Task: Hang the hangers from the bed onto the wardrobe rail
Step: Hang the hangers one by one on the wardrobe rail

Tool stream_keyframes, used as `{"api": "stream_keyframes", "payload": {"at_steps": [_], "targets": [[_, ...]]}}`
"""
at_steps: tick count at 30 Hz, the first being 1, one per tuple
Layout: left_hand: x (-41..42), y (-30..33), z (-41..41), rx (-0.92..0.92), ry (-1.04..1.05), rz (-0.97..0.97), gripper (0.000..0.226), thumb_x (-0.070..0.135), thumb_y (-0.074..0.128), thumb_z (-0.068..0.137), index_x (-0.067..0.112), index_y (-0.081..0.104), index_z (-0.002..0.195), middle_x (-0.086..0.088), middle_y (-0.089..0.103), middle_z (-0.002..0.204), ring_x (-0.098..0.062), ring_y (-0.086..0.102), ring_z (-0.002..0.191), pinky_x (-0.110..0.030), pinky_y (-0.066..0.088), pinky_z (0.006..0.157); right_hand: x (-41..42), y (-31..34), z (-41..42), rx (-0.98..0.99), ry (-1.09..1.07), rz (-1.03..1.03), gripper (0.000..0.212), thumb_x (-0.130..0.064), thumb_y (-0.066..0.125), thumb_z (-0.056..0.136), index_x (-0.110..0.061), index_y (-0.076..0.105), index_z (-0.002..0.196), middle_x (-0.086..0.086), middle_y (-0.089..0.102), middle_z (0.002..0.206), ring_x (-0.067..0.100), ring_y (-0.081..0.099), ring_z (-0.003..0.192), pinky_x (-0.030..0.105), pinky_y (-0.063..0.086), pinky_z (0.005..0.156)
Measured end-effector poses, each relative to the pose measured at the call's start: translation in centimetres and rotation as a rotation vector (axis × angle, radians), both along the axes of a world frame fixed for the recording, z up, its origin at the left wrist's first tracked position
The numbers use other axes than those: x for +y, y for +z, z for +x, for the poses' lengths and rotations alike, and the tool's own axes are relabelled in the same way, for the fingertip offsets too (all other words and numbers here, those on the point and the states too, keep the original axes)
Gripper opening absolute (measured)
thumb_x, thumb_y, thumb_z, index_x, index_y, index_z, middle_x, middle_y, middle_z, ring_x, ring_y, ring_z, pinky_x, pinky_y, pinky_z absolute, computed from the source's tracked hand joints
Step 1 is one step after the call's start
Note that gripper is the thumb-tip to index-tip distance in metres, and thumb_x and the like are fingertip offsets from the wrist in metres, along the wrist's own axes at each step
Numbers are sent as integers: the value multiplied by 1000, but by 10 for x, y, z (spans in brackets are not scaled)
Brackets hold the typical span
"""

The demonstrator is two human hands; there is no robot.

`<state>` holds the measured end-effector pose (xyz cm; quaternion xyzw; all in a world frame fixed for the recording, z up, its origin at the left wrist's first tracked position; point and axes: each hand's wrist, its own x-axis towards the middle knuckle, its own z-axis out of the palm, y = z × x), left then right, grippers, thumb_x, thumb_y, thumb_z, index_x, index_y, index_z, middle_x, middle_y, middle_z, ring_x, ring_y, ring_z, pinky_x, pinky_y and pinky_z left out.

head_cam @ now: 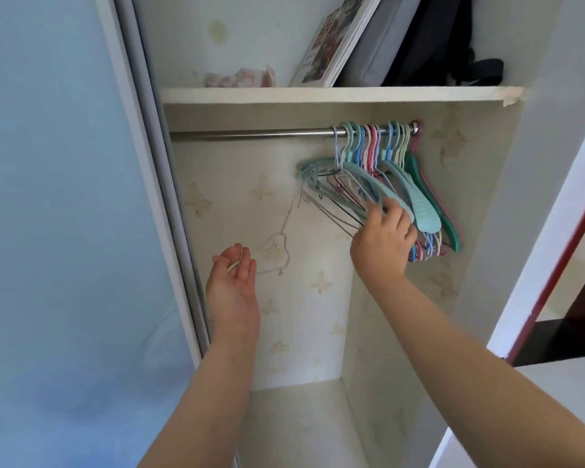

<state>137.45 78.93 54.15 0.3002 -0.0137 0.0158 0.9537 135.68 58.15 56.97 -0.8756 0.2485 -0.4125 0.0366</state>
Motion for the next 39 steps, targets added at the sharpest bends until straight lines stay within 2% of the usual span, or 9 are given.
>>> {"api": "stream_keyframes", "payload": {"at_steps": [3,6,11,18,22,23,25,30,39], "targets": [[-10,-1,-16,-6,39,-2,33,24,37,104,11,58,83,-10,61,128,-18,61,115,-32,42,104,35,-12,-5,12,278,63,34,-34,45,95,-10,60,115,12,60,117,33,55,108,43,39,90],[-24,-6,-33,-43,14,63,34,26,34,105,7,60,97,-8,57,135,-18,56,122,-31,39,104,71,-4,-2,467,736,899,61,-60,27,96,-12,59,117,7,66,115,24,60,105,38,43,91],[-34,-14,-46,-206,-88,136,38,28,32,103,5,60,90,-16,56,132,-23,50,129,-37,32,114,84,2,17,453,974,1528,41,-33,44,99,-20,62,64,2,56,76,19,50,80,35,40,81],[-28,-15,-70,-322,-444,322,27,26,49,91,22,68,109,1,47,136,-13,42,133,-34,28,115,87,-1,12,493,822,1580,25,-3,35,98,0,52,116,7,52,84,28,59,84,22,43,62],[-26,-17,-86,-206,-445,514,29,29,45,100,36,65,121,19,17,154,-3,19,139,-39,9,118,103,-1,-6,834,760,585,43,-20,32,102,-5,30,142,6,41,143,14,53,112,22,38,87],[-26,-17,-89,-165,-469,492,31,29,44,101,37,63,124,21,13,154,-3,16,140,-38,10,117,102,-7,1,725,724,958,44,-17,28,103,0,28,144,10,35,150,5,60,101,20,44,84],[-25,-18,-90,-55,-513,371,36,29,43,101,34,55,134,16,18,156,-9,14,144,-37,16,114,97,-13,3,498,730,1403,39,-3,32,99,10,36,137,23,40,144,6,61,63,22,50,62],[-21,-17,-101,180,-700,267,42,39,63,86,36,59,128,1,34,145,-28,33,134,-44,33,107,73,-8,-9,476,664,1076,33,6,49,90,7,54,122,7,53,75,16,51,62,30,50,63],[-2,-14,-55,196,-447,649,19,24,46,99,22,63,93,2,65,102,-14,61,90,-31,45,84,31,16,-5,258,630,672,38,-5,40,94,-14,53,129,15,62,95,9,42,53,15,34,43]]}}
